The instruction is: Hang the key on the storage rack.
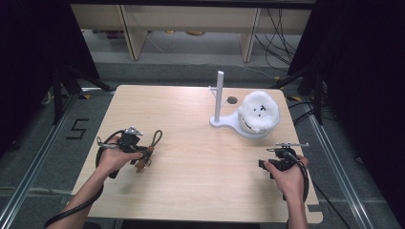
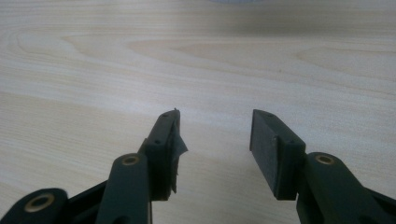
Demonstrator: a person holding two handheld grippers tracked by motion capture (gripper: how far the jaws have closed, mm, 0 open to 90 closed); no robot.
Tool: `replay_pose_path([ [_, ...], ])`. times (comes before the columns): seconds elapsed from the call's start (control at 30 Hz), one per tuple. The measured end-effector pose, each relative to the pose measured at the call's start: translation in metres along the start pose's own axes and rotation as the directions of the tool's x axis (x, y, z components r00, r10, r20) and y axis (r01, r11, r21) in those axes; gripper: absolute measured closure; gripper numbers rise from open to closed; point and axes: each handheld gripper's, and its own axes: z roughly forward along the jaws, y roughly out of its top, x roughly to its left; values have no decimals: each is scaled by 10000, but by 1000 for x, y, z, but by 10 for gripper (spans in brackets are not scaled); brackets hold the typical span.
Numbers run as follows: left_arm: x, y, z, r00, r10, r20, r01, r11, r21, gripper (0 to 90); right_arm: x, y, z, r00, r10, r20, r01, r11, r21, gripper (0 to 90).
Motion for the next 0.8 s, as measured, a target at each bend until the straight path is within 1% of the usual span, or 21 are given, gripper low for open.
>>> replay_pose_path([
  [0.03,-1,-1,-1,10000,-31,40,31,9999,-121,681,0,0,0,10000,-14,-19,14,10000,-23,537],
  [0.07,-3,-2,-2,10000,-16,79,18,9994,-334,681,-3,0,2,9997,-208,-102,206,9996,-175,537],
  [0.13,-6,-4,-2,9998,-40,186,52,9977,-676,681,-3,0,1,9998,-167,-130,163,9995,-259,537],
  [0.17,-6,-4,-2,9998,-40,186,52,9977,-676,680,-3,0,0,9998,-175,-70,173,9995,-265,537],
  [0.2,-7,-5,-2,9998,-55,183,70,9966,-823,680,-3,0,0,9998,-175,-70,173,9995,-265,537],
  [0.23,-9,-5,-1,9994,-52,334,85,9950,-997,681,-3,0,0,9999,-141,-77,138,9992,-363,537],
  [0.27,-10,-5,0,9996,-44,285,77,9933,-1152,681,-3,0,0,9999,-130,-69,128,9992,-371,537],
  [0.33,-11,-4,0,9993,-42,371,92,9906,-1367,681,-3,0,0,9999,-138,-57,136,9992,-387,537],
  [0.37,-11,-4,0,9993,-42,371,92,9906,-1367,681,-3,0,0,9999,-138,-57,136,9992,-387,537],
  [0.4,-13,-3,-1,9996,16,285,28,9883,-1526,681,-3,0,0,9999,-157,-55,155,9992,-369,535],
  [0.43,-15,-1,-2,9995,98,293,-44,9842,-1772,681,-2,0,-1,9999,-121,-114,117,9992,-378,535],
  [0.47,-15,-1,-2,9995,98,293,-44,9842,-1772,681,-2,0,0,9998,-141,-152,134,9989,-444,535],
  [0.5,-16,0,-2,9992,102,386,-24,9807,-1957,681,-2,0,-1,9997,-149,-173,141,9989,-458,535],
  [0.53,-17,3,-3,9989,154,432,-56,9759,-2180,681,-2,0,-1,9997,-157,-169,149,9988,-476,535],
  [0.57,-19,4,-2,9989,29,476,89,9695,-2451,681,-2,0,-1,9998,-171,-117,165,9987,-491,535],
  [0.6,-21,6,-3,9989,40,460,76,9681,-2506,681,2,-1,-2,9993,332,-147,-337,9988,-344,534],
  [0.63,-22,8,-3,9989,52,468,72,9655,-2603,682,1,-1,-2,9996,224,-155,-230,9989,-401,535],
  [0.7,-24,12,-4,9993,127,360,-20,9596,-2813,682,1,0,-2,9996,258,-76,-261,9988,-412,534],
  [0.73,-24,14,-5,9989,177,426,-46,9569,-2905,682,4,1,-3,9982,595,-69,-597,9978,-285,534],
  [0.77,-26,16,-5,9988,234,433,-91,9527,-3039,682,0,1,-2,10000,53,1,-53,9987,-504,533],
  [0.8,-27,18,-5,9986,232,478,-70,9496,-3133,683,-2,0,-3,9996,-292,-3,292,9979,-579,534],
])
